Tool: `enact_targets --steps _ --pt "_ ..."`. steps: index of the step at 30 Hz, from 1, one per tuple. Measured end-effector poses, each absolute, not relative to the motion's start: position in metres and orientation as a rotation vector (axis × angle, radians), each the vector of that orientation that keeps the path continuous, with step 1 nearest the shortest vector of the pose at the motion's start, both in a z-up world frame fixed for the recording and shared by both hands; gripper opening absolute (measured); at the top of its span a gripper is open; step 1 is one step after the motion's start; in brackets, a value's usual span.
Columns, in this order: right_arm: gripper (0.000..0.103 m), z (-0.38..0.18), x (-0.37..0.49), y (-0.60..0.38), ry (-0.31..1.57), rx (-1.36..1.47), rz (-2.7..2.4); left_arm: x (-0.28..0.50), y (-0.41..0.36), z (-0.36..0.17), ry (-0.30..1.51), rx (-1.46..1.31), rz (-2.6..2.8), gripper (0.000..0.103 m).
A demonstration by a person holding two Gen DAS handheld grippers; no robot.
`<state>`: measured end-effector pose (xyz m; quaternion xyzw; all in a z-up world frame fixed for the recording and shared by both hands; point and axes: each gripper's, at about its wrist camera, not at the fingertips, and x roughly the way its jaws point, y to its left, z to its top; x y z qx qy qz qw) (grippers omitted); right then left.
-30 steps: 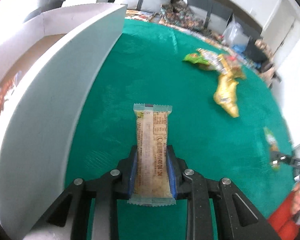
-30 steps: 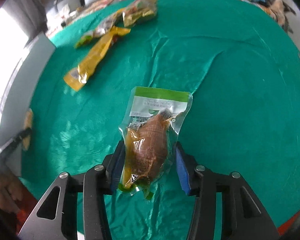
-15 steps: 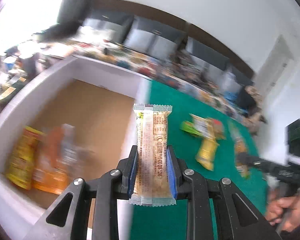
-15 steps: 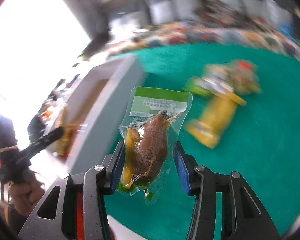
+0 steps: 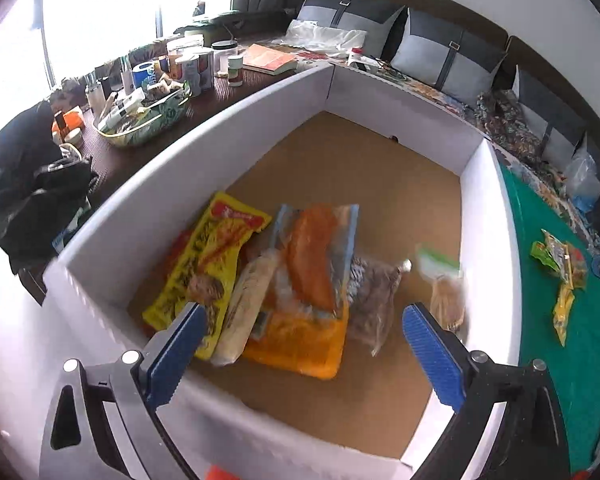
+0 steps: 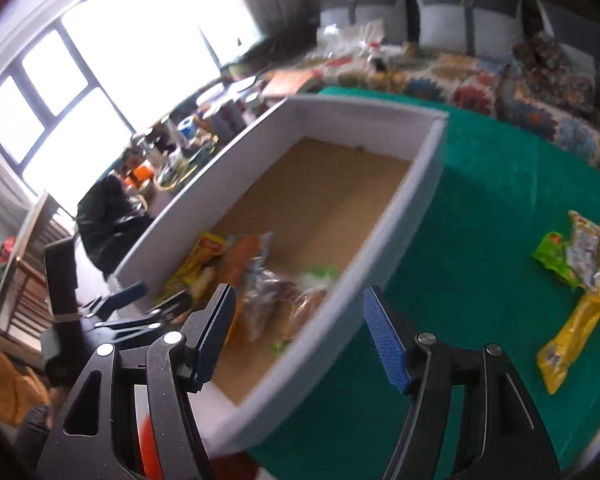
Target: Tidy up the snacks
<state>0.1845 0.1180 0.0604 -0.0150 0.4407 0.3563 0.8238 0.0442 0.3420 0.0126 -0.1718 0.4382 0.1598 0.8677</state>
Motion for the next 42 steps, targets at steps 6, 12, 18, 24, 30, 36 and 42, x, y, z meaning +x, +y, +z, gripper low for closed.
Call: enact_targets --steps 6,12,18,24,30,36,42 --pt "0.073 0.019 0.177 0.011 0.818 -0.139 0.492 0.039 0.279 0.043 0.833 -0.358 0.199 0.098" --pt "0.073 -0.067 0.171 -0.157 0.903 -0.242 0.125 0.054 0.164 0.072 0.772 -0.259 -0.061 0.103" --pt "0.073 -0.086 0.149 -0.289 0.904 -0.091 -0.068 0.095 0.041 0.017 0.924 -0.081 -0.219 0.103" --pt "0.082 -0.085 0.143 -0.325 0.892 0.041 -0.088 0.141 -0.011 -0.048 1.037 0.033 -0.172 0.103" --pt "0.085 -0.085 0.144 -0.319 0.898 0.024 -0.083 0.187 -0.010 -0.074 1.042 0.052 -0.088 0.103" --pt "0.086 -0.085 0.144 -0.320 0.899 0.026 -0.083 0.184 0.000 -0.085 0.949 0.027 -0.079 0.103" --pt "0.086 -0.085 0.144 -0.320 0.898 0.025 -0.083 0.183 0.001 -0.087 0.949 0.024 -0.085 0.103"
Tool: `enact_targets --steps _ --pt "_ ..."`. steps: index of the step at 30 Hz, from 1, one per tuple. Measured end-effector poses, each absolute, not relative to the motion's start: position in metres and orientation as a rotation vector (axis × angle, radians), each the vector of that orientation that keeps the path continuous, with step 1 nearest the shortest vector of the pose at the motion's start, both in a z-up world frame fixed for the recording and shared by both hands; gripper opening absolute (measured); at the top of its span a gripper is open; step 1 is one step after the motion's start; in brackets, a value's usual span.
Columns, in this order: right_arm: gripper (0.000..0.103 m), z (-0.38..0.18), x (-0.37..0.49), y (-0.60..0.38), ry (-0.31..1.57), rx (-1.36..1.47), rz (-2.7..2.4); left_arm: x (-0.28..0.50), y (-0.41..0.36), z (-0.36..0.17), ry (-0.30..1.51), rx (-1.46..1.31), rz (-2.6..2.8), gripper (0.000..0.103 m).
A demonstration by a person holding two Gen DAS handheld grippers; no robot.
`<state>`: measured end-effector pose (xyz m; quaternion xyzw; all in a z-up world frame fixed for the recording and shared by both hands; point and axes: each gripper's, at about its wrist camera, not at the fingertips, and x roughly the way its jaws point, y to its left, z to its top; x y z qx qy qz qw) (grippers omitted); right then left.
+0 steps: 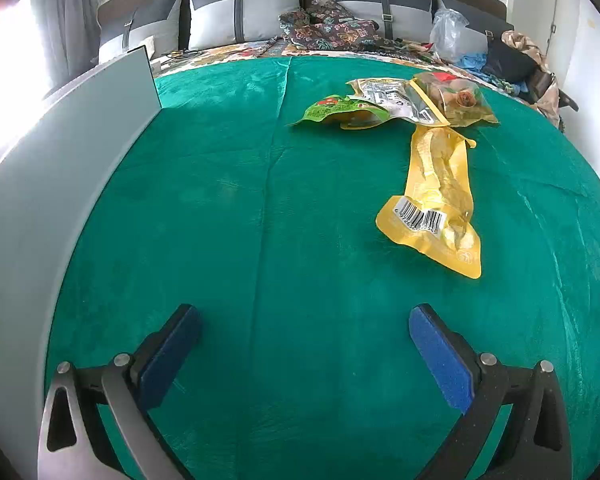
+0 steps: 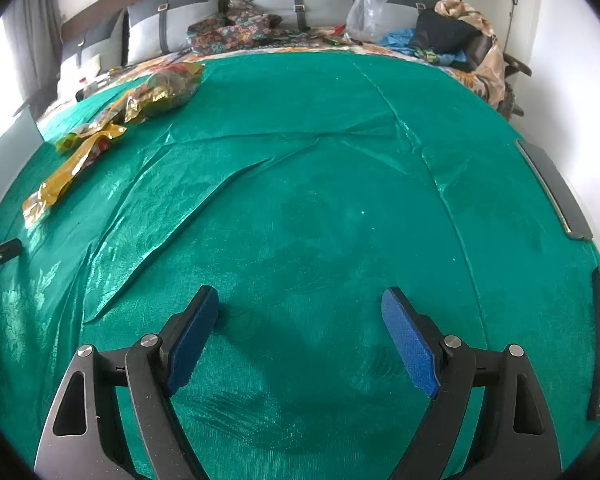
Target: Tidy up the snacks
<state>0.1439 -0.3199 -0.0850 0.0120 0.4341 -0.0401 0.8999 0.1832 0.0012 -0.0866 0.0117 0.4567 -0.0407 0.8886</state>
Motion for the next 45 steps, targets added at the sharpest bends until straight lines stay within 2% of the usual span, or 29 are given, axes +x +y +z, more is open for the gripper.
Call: enact_targets --steps 45 --pt "0.087 -0.0854 0.1418 -0.3248 0.899 0.025 -0.084 0.1859 0.0012 -0.0868 0.948 0.025 -0.087 0.103"
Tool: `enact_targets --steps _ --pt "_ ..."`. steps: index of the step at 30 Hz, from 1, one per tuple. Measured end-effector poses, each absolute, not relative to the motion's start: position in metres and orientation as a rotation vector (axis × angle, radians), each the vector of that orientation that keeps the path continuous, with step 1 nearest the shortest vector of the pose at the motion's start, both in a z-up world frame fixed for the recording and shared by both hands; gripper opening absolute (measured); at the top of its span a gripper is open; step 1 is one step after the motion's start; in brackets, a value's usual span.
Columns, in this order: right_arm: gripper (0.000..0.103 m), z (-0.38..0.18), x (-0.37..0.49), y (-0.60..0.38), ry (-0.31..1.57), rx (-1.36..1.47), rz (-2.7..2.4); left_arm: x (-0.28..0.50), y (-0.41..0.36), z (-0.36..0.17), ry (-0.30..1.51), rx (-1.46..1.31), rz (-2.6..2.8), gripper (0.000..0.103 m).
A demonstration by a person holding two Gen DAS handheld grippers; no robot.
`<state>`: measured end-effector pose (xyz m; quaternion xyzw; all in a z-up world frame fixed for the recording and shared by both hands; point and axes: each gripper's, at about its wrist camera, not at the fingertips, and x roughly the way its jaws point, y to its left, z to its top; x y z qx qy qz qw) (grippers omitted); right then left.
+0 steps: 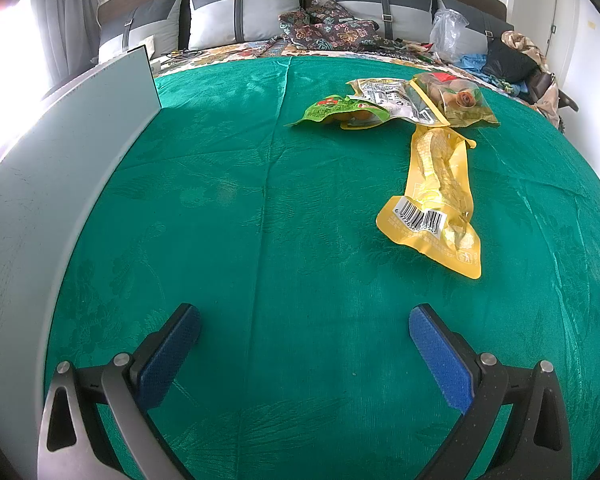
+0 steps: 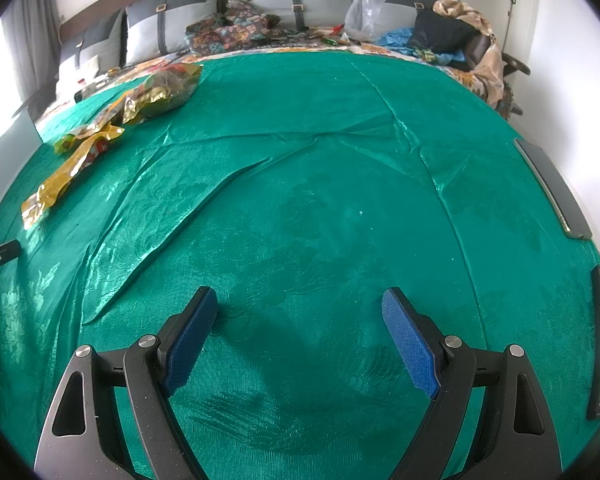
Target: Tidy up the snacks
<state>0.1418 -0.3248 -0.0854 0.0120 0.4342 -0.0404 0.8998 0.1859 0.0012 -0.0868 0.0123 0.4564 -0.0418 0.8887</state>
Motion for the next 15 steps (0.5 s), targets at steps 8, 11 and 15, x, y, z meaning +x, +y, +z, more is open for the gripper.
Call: enact_targets --steps 8,11,15 --pt "0.087 -0.086 0.142 -0.324 0.899 0.025 -0.084 0.186 0.001 -0.087 0.948 0.031 -0.091 0.103" --pt "0.087 -0.086 0.142 -0.324 0.898 0.025 -0.084 0.188 0.005 -0.086 0.949 0.051 -0.114 0.103" --pt "0.087 -0.086 0.142 -0.324 0.898 0.025 -0.084 0.185 0.021 -0.085 0.954 0.063 -0.112 0.103"
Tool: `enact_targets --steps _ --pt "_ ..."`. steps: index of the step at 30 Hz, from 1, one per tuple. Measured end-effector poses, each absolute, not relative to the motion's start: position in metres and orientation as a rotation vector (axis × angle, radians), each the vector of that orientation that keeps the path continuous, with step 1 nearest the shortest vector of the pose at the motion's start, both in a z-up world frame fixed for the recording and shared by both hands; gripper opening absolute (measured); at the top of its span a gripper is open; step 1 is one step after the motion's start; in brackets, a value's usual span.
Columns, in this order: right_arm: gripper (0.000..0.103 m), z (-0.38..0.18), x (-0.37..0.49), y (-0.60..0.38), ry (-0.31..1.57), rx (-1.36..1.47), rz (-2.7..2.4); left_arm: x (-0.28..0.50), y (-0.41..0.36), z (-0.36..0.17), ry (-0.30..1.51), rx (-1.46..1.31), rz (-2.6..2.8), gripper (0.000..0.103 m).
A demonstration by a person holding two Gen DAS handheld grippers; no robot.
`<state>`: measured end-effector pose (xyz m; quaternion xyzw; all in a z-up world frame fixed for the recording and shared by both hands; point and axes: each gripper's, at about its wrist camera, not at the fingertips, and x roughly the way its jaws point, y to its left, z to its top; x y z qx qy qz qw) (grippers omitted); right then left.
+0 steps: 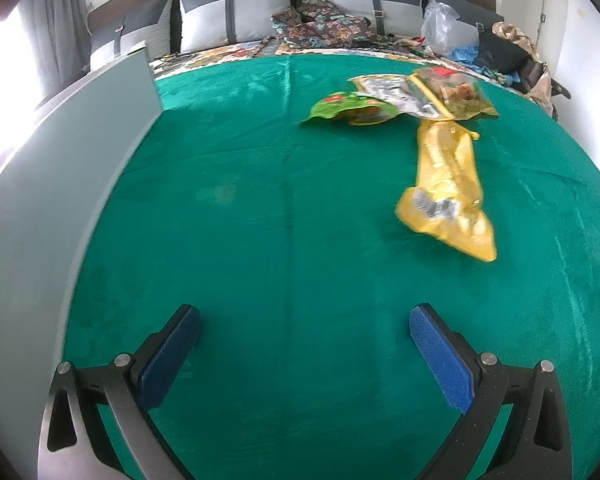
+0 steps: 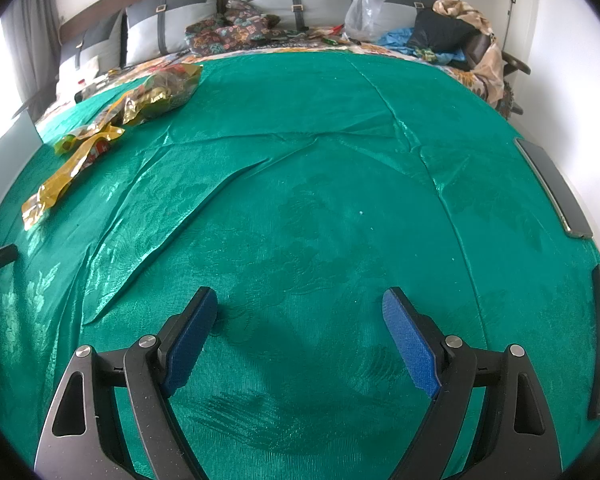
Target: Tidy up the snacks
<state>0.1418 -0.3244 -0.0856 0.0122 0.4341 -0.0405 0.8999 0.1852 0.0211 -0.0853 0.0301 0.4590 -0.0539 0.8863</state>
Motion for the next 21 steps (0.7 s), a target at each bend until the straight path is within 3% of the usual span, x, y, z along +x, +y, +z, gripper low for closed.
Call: enact_targets --steps 11,14,18,21 --pt "0.091 -0.086 0.142 -0.326 0.904 0.040 -0.102 0.181 0.034 -0.087 0.947 0.035 -0.091 0.103" --pt "0.091 -0.081 0.149 -0.320 0.987 0.067 -0.101 0.182 0.034 -0.088 0.947 0.034 -0.091 0.103" --pt "0.090 -0.061 0.181 -0.281 1.031 0.290 0.087 0.180 0.034 -0.088 0.947 0.034 -0.091 0.103" --pt "0.089 -0.047 0.222 -0.218 1.032 0.303 0.200 0.180 0.034 -0.088 0.947 0.034 -0.091 0.103"
